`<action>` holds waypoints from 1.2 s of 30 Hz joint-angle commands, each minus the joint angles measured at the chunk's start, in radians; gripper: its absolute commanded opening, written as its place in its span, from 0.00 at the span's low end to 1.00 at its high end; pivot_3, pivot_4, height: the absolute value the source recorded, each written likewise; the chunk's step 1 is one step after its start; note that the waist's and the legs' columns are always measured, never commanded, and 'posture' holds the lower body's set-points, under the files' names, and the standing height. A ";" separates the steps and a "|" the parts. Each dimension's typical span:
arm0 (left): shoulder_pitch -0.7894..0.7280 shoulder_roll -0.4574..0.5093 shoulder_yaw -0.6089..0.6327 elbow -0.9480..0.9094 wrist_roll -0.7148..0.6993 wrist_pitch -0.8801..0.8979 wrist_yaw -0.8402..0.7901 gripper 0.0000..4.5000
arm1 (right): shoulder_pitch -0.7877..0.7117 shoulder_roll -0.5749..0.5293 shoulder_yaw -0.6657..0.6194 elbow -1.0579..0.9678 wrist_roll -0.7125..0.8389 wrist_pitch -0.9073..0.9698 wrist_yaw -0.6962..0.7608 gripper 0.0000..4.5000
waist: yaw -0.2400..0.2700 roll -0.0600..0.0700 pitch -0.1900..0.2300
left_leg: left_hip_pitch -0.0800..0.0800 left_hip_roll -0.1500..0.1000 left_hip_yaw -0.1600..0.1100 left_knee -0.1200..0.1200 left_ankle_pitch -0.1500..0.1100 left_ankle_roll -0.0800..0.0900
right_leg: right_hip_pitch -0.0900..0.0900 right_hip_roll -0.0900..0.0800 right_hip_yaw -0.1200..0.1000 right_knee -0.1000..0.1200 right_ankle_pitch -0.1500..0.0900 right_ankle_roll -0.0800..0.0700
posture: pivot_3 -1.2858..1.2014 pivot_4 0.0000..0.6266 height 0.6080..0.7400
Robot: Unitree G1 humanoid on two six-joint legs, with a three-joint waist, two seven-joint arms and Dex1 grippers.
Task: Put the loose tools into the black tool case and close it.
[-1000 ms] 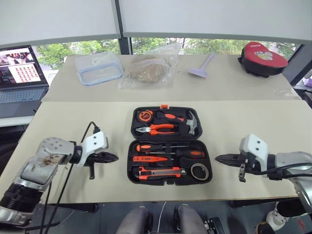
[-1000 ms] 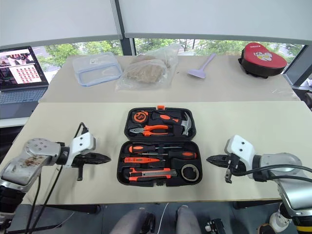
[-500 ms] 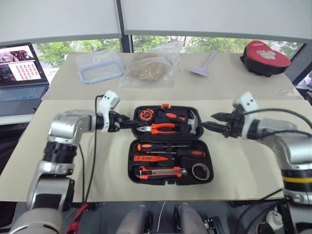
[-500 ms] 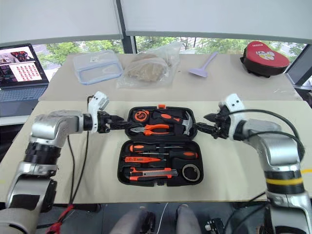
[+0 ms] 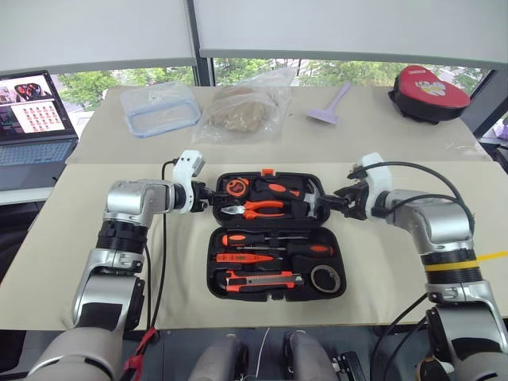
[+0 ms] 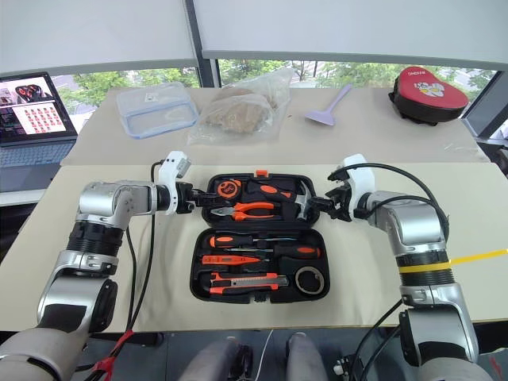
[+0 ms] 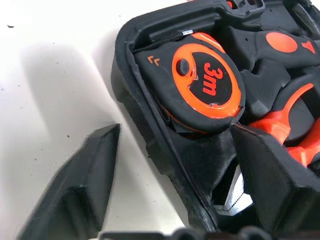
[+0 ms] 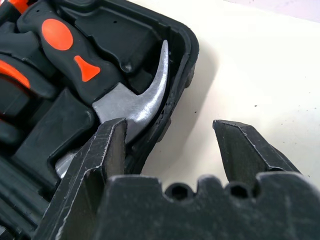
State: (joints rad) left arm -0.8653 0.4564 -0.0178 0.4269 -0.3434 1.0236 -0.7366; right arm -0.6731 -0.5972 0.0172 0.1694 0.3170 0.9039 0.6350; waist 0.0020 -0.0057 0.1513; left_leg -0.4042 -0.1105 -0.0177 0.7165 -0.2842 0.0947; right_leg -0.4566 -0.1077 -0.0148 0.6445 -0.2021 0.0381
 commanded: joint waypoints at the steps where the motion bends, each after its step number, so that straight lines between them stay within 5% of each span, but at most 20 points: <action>1: 0.005 0.011 0.014 -0.034 -0.008 -0.015 -0.008 0.44 | -0.030 0.035 -0.033 0.014 0.005 0.018 -0.037 0.55 | 0.000 0.000 0.000 | 0.001 0.000 0.000 0.000 0.000 0.000 | 0.000 0.000 0.000 0.000 0.000 0.000 | 0.52 0.24 0.86; 5: 0.017 0.008 0.014 -0.055 -0.015 -0.002 -0.009 0.13 | -0.038 0.057 -0.037 0.003 0.009 0.034 -0.046 0.24 | 0.005 0.000 0.000 | 0.001 0.000 0.000 0.001 0.000 0.000 | 0.001 0.000 0.000 0.001 0.000 0.000 | 0.52 0.24 0.86; 8: 0.026 0.004 0.018 -0.070 -0.021 0.006 -0.008 0.00 | -0.036 0.066 -0.046 -0.018 0.017 0.053 -0.050 0.02 | 0.003 0.000 0.000 | 0.003 -0.001 -0.001 0.000 0.000 0.000 | 0.002 0.000 0.000 0.002 0.000 0.000 | 0.52 0.24 0.86; 17: 0.065 -0.023 0.045 -0.156 -0.053 -0.004 -0.017 0.00 | -0.044 0.088 -0.084 -0.106 0.051 0.072 -0.060 0.01 | 0.000 0.000 0.000 | 0.003 -0.001 0.000 -0.002 0.000 0.000 | 0.000 0.000 0.001 0.002 0.000 0.000 | 0.52 0.24 0.86; 29: -0.027 -0.125 0.115 -0.113 -0.021 -0.357 0.014 0.00 | -0.125 0.146 -0.167 -0.072 0.001 -0.206 -0.120 0.01 | -0.001 0.000 0.000 | -0.002 -0.001 0.000 -0.001 0.001 -0.001 | -0.003 0.000 -0.001 0.002 0.000 0.000 | 0.52 0.24 0.86; 33: 0.011 -0.121 0.084 -0.143 -0.009 -0.440 -0.030 0.00 | -0.097 0.154 -0.179 -0.096 -0.003 -0.275 -0.115 0.01 | -0.009 0.000 0.000 | -0.001 -0.002 0.000 -0.002 0.001 -0.001 | -0.003 0.001 -0.002 0.001 0.000 0.000 | 0.52 0.24 0.86; 36: 0.170 -0.101 0.027 -0.267 0.050 -0.611 -0.063 0.00 | 0.070 0.152 -0.155 -0.234 -0.032 -0.388 -0.092 0.01 | -0.011 0.000 0.000 | 0.000 -0.002 0.000 -0.004 0.001 -0.001 | -0.003 0.001 -0.002 0.000 0.000 0.000 | 0.52 0.24 0.86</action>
State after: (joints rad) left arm -0.7442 0.3691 0.0850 0.2759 -0.3050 0.5189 -0.7285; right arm -0.6423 -0.4590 -0.1635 0.0738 0.2709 0.6260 0.4977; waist -0.0094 -0.0055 0.1513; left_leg -0.4036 -0.1121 -0.0190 0.7122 -0.2835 0.0935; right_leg -0.4598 -0.1069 -0.0168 0.6452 -0.2021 0.0381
